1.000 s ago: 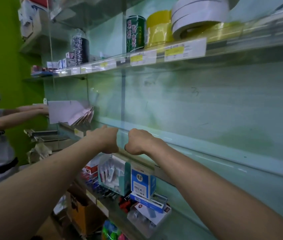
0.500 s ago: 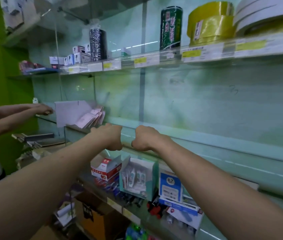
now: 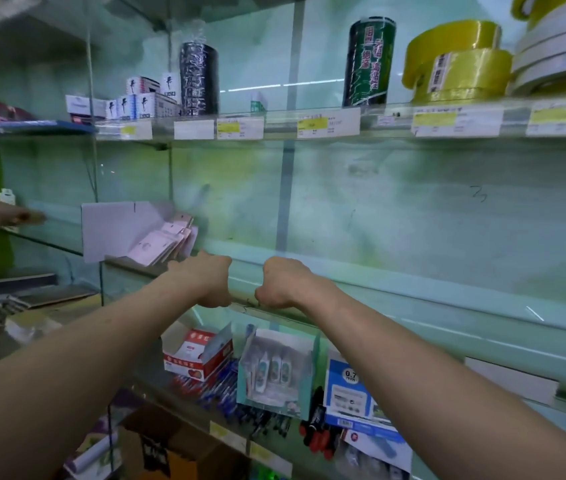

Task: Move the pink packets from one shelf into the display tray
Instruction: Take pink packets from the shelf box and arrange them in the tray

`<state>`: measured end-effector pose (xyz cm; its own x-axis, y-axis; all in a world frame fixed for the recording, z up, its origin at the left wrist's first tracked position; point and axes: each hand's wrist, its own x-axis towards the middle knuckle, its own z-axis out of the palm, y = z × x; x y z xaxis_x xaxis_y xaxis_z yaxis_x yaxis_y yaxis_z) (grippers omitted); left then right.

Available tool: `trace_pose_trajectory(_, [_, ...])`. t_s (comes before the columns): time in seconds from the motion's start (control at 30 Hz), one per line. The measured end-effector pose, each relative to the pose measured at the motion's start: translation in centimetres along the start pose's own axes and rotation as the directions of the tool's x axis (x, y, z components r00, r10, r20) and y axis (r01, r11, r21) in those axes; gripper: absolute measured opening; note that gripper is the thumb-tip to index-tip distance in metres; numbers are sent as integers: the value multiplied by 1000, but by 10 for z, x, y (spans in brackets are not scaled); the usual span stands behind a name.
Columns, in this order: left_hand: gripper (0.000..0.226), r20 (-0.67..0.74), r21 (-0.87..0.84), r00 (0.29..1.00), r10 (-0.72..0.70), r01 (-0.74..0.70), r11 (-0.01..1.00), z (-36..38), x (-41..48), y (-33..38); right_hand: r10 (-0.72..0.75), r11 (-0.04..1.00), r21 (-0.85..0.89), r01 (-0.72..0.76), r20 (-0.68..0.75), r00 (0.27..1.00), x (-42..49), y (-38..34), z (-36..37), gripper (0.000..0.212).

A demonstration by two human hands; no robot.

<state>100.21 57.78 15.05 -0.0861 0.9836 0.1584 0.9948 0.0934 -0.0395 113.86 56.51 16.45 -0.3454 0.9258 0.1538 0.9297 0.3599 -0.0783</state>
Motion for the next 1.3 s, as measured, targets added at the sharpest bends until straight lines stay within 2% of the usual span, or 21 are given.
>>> trace_pose_trajectory(0.1, [68, 8, 13, 1000, 5, -5, 1000, 6, 22, -10, 10, 1000, 7, -10, 4, 1000, 26, -2, 7, 22])
trace_pose_trajectory(0.2, [65, 6, 8, 1000, 7, -7, 1000, 10, 48, -23, 2, 999, 35, -2, -19, 1000, 61, -3, 17, 6])
trace_pose_trajectory(0.3, [57, -15, 7, 1000, 10, -10, 1000, 14, 83, -36, 8, 999, 47, -6, -41, 999, 100, -2, 26, 15])
trace_pose_trajectory(0.37, [61, -25, 3, 1000, -9, 9, 1000, 18, 105, -43, 11, 999, 47, -9, -45, 999, 125, -2, 32, 20])
trace_pose_trajectory(0.47, [66, -12, -9, 1000, -26, 26, 1000, 25, 132, -54, -10, 998, 62, 11, -23, 1000, 157, -3, 39, 5])
trace_pose_trajectory(0.53, [66, -12, -26, 999, -49, 49, 998, 31, 147, -62, -35, 997, 71, 36, -24, 999, 178, -4, 46, 30])
trace_pose_trajectory(0.6, [66, -2, -39, 999, -53, 53, 998, 37, 160, -70, -50, 996, 77, 51, -17, 999, 194, -8, 53, 44])
trace_pose_trajectory(0.83, [73, -14, -14, 999, -39, 39, 999, 41, 191, -107, -71, 994, 79, 72, -21, 997, 233, -24, 64, 49])
trace_pose_trajectory(0.97, [49, -51, -8, 999, -1, 1, 1000, 38, 198, -134, -54, 995, 86, 55, -20, 998, 249, -41, 67, 48])
trace_pose_trajectory(1.03, [54, -7, -23, 1000, -3, 3, 1000, 41, 206, -149, -46, 994, 97, 47, -11, 999, 257, -54, 70, 49])
trace_pose_trajectory(1.2, [83, 25, -38, 999, -23, 24, 999, 52, 229, -193, -45, 993, 106, 44, 5, 999, 277, -95, 77, 49])
trace_pose_trajectory(1.3, [90, 31, -55, 999, 11, -9, 998, 52, 229, -205, -60, 990, 125, 61, -11, 998, 281, -117, 76, 44])
